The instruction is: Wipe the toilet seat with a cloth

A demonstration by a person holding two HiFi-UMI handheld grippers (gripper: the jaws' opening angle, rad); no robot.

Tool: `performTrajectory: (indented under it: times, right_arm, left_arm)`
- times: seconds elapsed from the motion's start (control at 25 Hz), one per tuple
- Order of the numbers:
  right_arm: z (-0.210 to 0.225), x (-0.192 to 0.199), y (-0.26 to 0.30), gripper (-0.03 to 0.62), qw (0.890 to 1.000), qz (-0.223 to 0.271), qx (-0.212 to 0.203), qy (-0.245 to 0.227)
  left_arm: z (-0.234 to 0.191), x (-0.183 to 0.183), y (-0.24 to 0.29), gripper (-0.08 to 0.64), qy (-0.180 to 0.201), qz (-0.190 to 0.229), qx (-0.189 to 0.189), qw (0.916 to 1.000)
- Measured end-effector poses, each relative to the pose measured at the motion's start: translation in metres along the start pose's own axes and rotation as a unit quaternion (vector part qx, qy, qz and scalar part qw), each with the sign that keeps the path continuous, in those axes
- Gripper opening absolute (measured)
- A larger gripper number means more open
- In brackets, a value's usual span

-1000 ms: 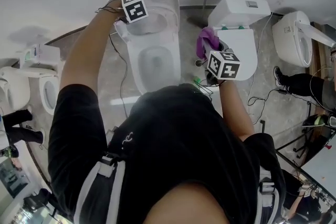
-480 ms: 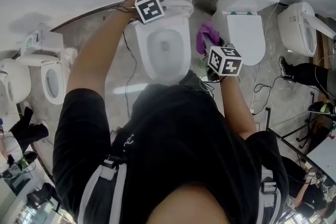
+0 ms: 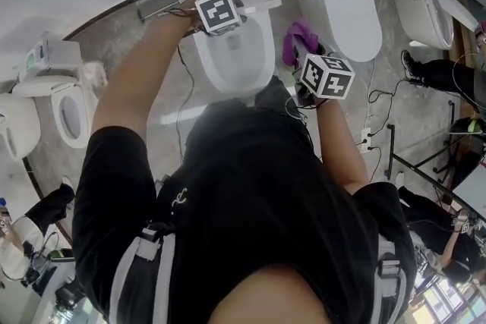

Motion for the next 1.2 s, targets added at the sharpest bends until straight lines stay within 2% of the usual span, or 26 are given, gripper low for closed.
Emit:
performTrajectory:
  times: [0.24, 0.44, 0.76, 0.88, 1.04, 1.2]
  right_arm:
    - [0.015, 0.033, -0.008, 0.054, 0.999, -0.021, 0.014, 0.023]
    - [0.026, 0.059, -0.011, 0.055, 0.998, -0.038, 0.020, 0.036]
    - [0.034, 0.085, -0.008, 0.055, 0.996, -0.055, 0.029, 0.059]
    - [0.037, 0.093, -0.007, 0.054, 0.995, -0.062, 0.034, 0.064]
    - [0.043, 0.103, -0.005, 0.054, 0.994, -0.080, 0.038, 0.067]
    - [0.054, 0.111, 0.002, 0.055, 0.992, -0.103, 0.040, 0.067]
  left_arm:
    - [0.041, -0.001, 0.030, 0.186, -0.032, 0.017, 0.064, 0.9973]
    - [0.073, 0.000, 0.057, 0.206, -0.043, 0.029, 0.077, 0.9957]
    - [0.126, 0.013, 0.108, 0.226, -0.025, -0.006, 0.080, 0.9965]
    - [0.144, 0.020, 0.126, 0.238, -0.026, -0.022, 0.097, 0.9947]
    - [0.171, 0.030, 0.152, 0.250, -0.045, -0.026, 0.136, 0.9893]
    - [0.194, 0.043, 0.190, 0.255, -0.062, -0.049, 0.162, 0.9837]
Point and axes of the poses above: the fingertips, and each gripper's own axes: y forward along the fingers, z to its right, x out of its underside, the point moved 4 cm from there along -y, backward along the fingers, and after that the axes turned 10 degrees about y, right-handed, at the moved point
